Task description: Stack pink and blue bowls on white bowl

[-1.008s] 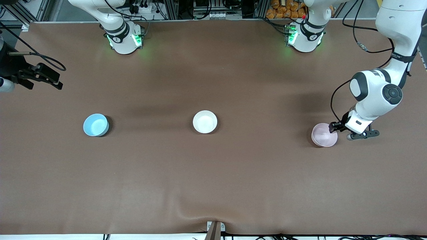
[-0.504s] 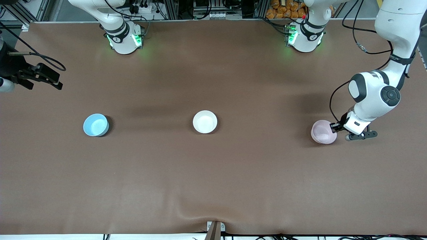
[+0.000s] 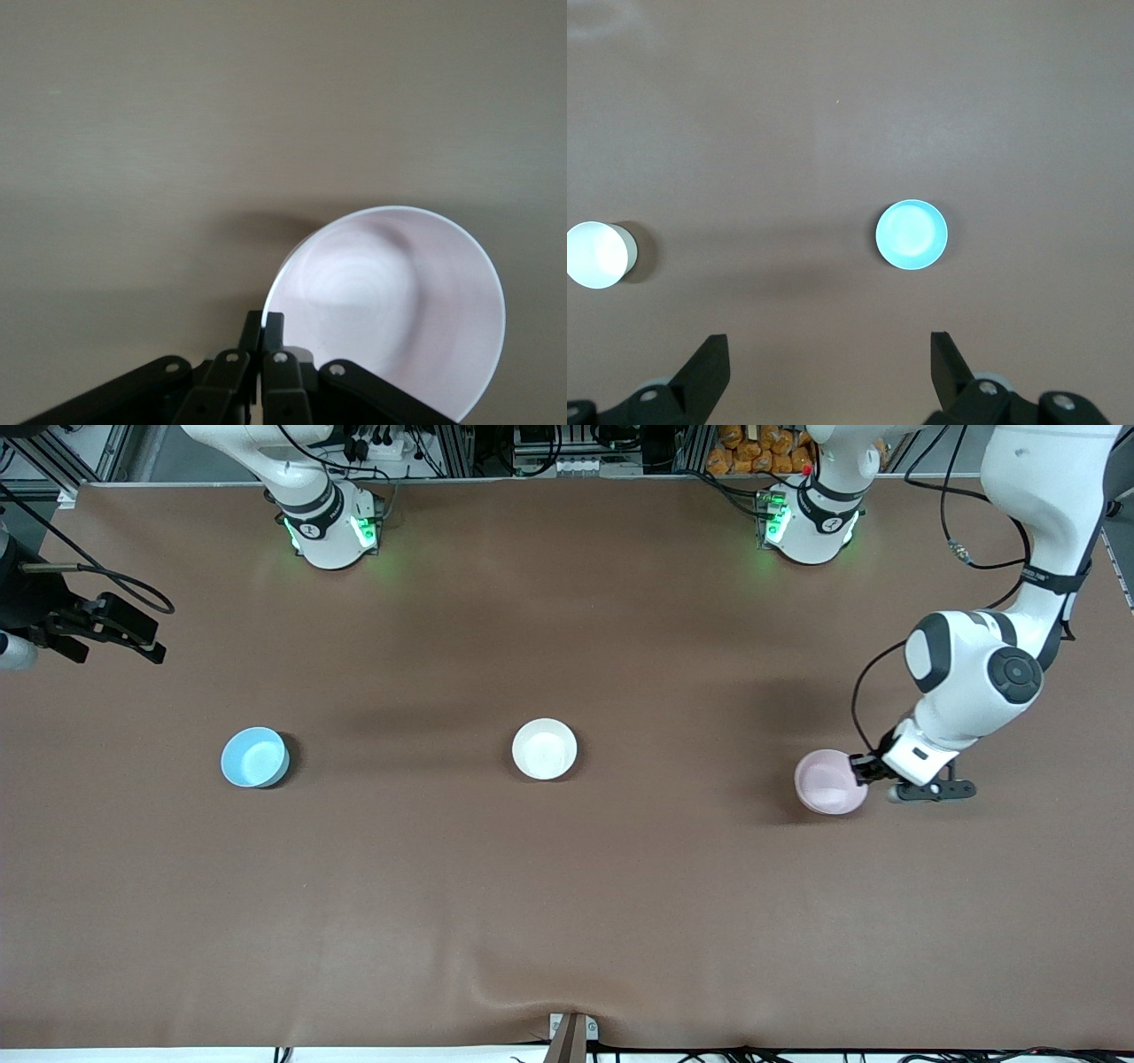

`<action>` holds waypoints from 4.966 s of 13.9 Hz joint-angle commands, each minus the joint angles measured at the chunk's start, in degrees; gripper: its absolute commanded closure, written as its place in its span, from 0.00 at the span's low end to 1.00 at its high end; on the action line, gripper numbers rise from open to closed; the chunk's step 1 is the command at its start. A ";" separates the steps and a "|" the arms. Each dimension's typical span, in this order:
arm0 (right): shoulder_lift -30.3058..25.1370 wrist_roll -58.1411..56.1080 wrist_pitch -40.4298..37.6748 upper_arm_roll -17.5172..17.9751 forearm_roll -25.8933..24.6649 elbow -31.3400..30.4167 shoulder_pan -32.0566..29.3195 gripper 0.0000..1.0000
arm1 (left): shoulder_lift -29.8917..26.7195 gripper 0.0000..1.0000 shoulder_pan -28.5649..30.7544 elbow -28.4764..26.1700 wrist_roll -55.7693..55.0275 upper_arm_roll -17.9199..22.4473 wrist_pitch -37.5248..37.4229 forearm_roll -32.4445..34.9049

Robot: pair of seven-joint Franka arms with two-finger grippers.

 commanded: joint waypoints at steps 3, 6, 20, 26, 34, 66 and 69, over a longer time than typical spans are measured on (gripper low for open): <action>-0.29 0.62 -0.24 0.22 -0.44 0.03 -0.48 0.00 | -4.66 1.00 0.18 5.42 -11.41 -9.31 -12.34 -1.01; -0.29 0.45 -0.33 0.22 -0.53 -0.06 -0.48 0.00 | -4.32 1.00 -0.35 8.95 -21.17 -16.35 -15.52 -1.01; -0.38 0.53 -0.42 0.22 -0.53 -0.14 -0.48 0.00 | 16.05 1.00 -21.79 23.61 -53.52 -23.14 -11.48 15.05; -0.29 0.53 -0.07 0.22 -0.53 -0.14 -0.48 0.00 | 23.01 1.00 -33.55 32.06 -57.05 -14.02 -11.48 20.26; -0.20 0.53 0.02 0.31 -0.62 -0.14 -0.39 0.00 | 25.04 1.00 -37.09 33.56 -57.32 -10.13 -11.39 20.17; 12.54 -15.53 33.13 -1.19 -0.01 -26.15 -18.41 0.05 | -16.27 0.00 2.45 38.84 -14.98 -10.30 -58.85 3.56; 14.30 -16.96 39.20 -1.19 0.79 -30.01 -17.97 0.17 | -18.02 0.00 4.83 38.84 -9.69 -10.22 -59.03 3.56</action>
